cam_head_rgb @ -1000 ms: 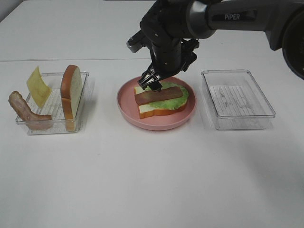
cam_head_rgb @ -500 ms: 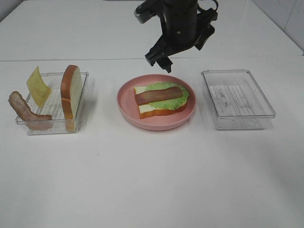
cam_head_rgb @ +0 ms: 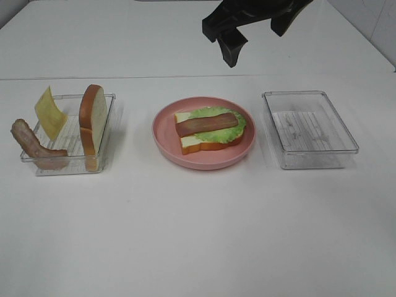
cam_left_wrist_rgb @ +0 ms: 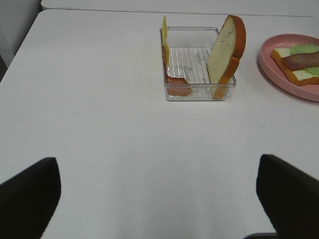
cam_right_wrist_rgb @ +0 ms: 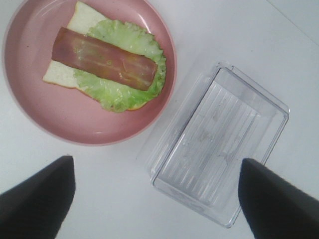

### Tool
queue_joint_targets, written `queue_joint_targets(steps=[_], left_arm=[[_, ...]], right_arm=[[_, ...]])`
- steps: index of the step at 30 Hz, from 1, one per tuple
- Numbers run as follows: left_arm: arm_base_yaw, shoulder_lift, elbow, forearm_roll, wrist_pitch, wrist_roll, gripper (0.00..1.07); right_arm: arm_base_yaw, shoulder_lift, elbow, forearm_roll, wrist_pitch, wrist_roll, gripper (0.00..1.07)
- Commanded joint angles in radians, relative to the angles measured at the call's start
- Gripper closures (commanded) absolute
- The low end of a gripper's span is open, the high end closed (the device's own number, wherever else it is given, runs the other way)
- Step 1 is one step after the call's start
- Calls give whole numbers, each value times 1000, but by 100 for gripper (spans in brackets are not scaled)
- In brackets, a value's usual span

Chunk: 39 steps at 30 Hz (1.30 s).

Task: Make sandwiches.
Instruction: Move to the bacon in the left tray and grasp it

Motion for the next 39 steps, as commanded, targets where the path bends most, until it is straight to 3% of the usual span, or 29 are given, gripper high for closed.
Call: queue_joint_targets(steps=[1, 7, 11, 12, 14, 15, 16, 18, 19, 20, 21, 22, 24, 25, 29, 34, 39], left_arm=[[1, -12, 2, -5, -8, -1, 7], [1, -12, 2, -5, -8, -1, 7], [1, -12, 2, -5, -8, -1, 7], [1, -12, 2, -5, -8, -1, 7], [1, -12, 2, -5, -8, -1, 7], [1, -12, 2, -5, -8, -1, 7], [1, -12, 2, -5, -8, -1, 7], [1, -12, 2, -5, -8, -1, 7], [1, -12, 2, -5, -8, -1, 7], [1, -12, 2, -5, -8, -1, 7], [1, -12, 2, -5, -8, -1, 7], [1, -12, 2, -5, -8, -1, 7], [1, -12, 2, -5, -8, -1, 7], [1, -12, 2, -5, -8, -1, 7], [1, -12, 2, -5, -8, -1, 7], [1, -12, 2, -5, -8, -1, 7], [1, -12, 2, -5, -8, -1, 7]], right_arm=[[-1, -50, 39, 31, 122, -19, 20], [-1, -186, 217, 55, 122, -17, 20], [-1, -320, 424, 55, 122, -9, 20], [-1, -320, 424, 55, 122, -9, 20], [-1, -404, 553, 57, 122, 8, 20], [-1, -404, 553, 57, 122, 8, 20], [-1, -461, 649, 49, 117, 31, 20], [-1, -492, 700, 45, 112, 40, 20], [-1, -552, 790, 54, 84, 42, 20], [-1, -552, 790, 54, 84, 42, 20], [-1, -611, 879, 59, 47, 43, 20], [-1, -611, 879, 59, 47, 43, 20], [-1, -711, 1018, 70, 4, 47, 20], [-1, -711, 1018, 70, 4, 47, 20], [-1, -867, 1210, 71, -62, 69, 20], [-1, -1033, 1360, 72, -66, 100, 20], [-2, -1154, 1362, 71, -62, 122, 20]])
